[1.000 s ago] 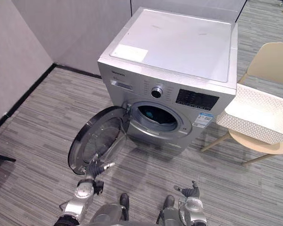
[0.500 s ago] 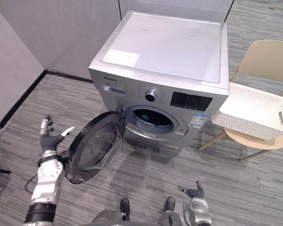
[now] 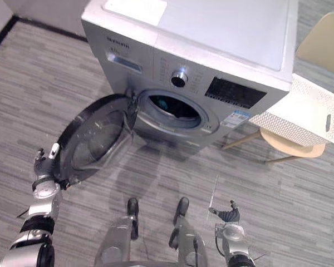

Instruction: Pick up the laundry basket with both hands and put the clothes into the washing machine.

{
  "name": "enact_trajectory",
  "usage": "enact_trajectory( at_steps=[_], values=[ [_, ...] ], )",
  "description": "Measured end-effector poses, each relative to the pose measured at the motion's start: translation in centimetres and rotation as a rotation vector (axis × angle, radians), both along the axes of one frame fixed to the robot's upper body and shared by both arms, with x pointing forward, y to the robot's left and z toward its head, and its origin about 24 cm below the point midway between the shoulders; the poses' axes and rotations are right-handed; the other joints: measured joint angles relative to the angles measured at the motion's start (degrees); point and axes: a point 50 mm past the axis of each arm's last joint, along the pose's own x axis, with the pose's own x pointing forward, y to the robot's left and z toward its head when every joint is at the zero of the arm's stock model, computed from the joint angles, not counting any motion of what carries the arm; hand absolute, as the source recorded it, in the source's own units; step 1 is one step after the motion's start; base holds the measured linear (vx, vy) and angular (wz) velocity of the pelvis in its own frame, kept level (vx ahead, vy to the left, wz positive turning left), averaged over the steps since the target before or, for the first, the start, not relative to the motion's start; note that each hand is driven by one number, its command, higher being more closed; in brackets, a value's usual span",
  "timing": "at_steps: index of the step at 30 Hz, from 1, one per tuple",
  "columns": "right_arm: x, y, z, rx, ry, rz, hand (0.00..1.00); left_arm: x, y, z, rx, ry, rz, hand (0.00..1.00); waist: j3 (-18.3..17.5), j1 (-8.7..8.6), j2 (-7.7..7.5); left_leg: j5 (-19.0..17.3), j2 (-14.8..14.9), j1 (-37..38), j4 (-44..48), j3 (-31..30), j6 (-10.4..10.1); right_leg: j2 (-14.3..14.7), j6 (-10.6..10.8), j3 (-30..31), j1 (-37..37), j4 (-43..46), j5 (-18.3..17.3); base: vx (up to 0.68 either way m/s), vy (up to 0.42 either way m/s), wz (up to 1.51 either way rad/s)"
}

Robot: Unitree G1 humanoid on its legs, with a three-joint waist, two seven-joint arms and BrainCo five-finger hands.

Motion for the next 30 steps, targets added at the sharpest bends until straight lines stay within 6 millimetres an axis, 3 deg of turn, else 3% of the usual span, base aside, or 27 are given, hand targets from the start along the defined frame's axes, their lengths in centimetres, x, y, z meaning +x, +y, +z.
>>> enact_trajectory(
  at_steps=[2, 6, 9, 12, 16, 17, 21, 26, 29, 30],
  values=[
    [0.1, 0.0, 0.1, -0.001, -0.007, -0.001, 0.0, 0.2, -0.4, -0.1, -0.009, -0.005, -0.006, 0.0, 0.06, 0.67, 0.08, 0.14, 0.46, -0.33, 0.3, 0.12, -0.22, 0.31, -0.37, -0.01, -0.4, 0.22, -0.27, -0.05, -0.035, -0.09],
    [0.2, 0.0, 0.2, 0.001, -0.013, -0.004, 0.0, -1.1, -3.0, -2.4, -0.052, 0.031, -0.054, 0.0, -0.08, 1.29, 0.42, 0.51, 0.39, 0.79, -0.26, 0.07, -0.46, 0.2, -0.12, -0.03, 0.13, 0.91, -0.77, -0.01, -0.015, 0.02],
    [-0.9, -0.2, -0.4, 0.004, 0.023, -0.021, 0.0, -3.2, -7.3, -5.8, -0.116, 0.121, -0.165, 0.0, -0.48, 1.9, 0.97, 1.57, -1.73, 5.31, -3.99, -0.21, -0.46, -1.29, 1.16, -0.09, 3.15, 0.96, -1.54, 0.06, 0.044, 0.16],
    [-1.8, -0.3, -1.0, 0.002, 0.065, -0.023, 0.0, -5.5, -12.4, -8.6, -0.205, 0.217, -0.344, 0.0, -3.44, 1.86, 2.14, 2.93, -4.24, 8.47, -7.66, -0.37, 0.47, -2.46, 2.26, -0.47, 4.81, 0.92, -2.36, 0.1, 0.067, 0.18],
    [-1.9, -0.1, -1.3, -0.006, 0.085, -0.002, 0.0, -6.1, -17.4, -8.5, -0.245, 0.217, -0.591, 0.0, -5.17, 0.51, 4.63, 3.51, -5.77, 12.15, -10.36, -0.99, 1.04, -3.48, 2.8, -1.19, 7.82, 0.53, -2.85, 0.09, 0.06, 0.13],
    [-1.9, -0.1, -1.3, -0.006, 0.09, 0.003, 0.0, -6.0, -17.9, -8.3, -0.245, 0.209, -0.621, 0.0, -5.32, 0.36, 4.91, 3.52, -5.88, 12.82, -10.69, -0.97, 1.06, -3.51, 2.79, -1.13, 8.3, 0.46, -2.87, 0.06, 0.043, -0.04],
    [-1.7, 0.2, -1.4, -0.01, 0.099, 0.029, 0.0, -4.9, -20.9, -6.4, -0.235, 0.134, -0.79, 0.0, -6.19, -0.93, 6.38, 4.56, -6.3, 15.25, -13.25, -0.04, 1.09, -3.66, 2.76, 0.02, 9.08, 0.16, -2.94, 0.01, 0.028, -0.1],
    [-1.3, -0.1, -1.1, -0.03, 0.091, 0.044, 0.0, -2.3, -22.4, -4.7, -0.188, 0.091, -0.853, 0.0, -6.17, -4.02, 7.77, 6.4, -6.36, 15.51, -16.58, 2.38, 0.91, -3.5, 2.42, 2.55, 6.11, 0.6, -2.59, -0.05, -0.001, -0.28],
    [-1.0, -1.7, -0.6, -0.078, 0.079, 0.025, 0.0, 1.5, -22.1, -3.1, -0.098, 0.083, -0.819, 0.0, -5.15, -5.89, 9.05, 6.52, -6.45, 14.35, -17.17, 5.53, 0.89, -3.39, 2.11, 5.56, 2.95, 0.3, -1.27, -0.07, 0.007, -0.54],
    [-0.6, -2.1, -0.2, -0.095, 0.066, 0.014, 0.0, 3.5, -21.0, -2.0, -0.046, 0.083, -0.779, 0.0, -4.35, -7.26, 8.99, 6.52, -6.45, 13.36, -17.17, 7.11, 0.89, -3.35, 2.11, 7.16, 1.34, -0.39, -0.16, -0.05, 0.001, -0.52]
  ],
)
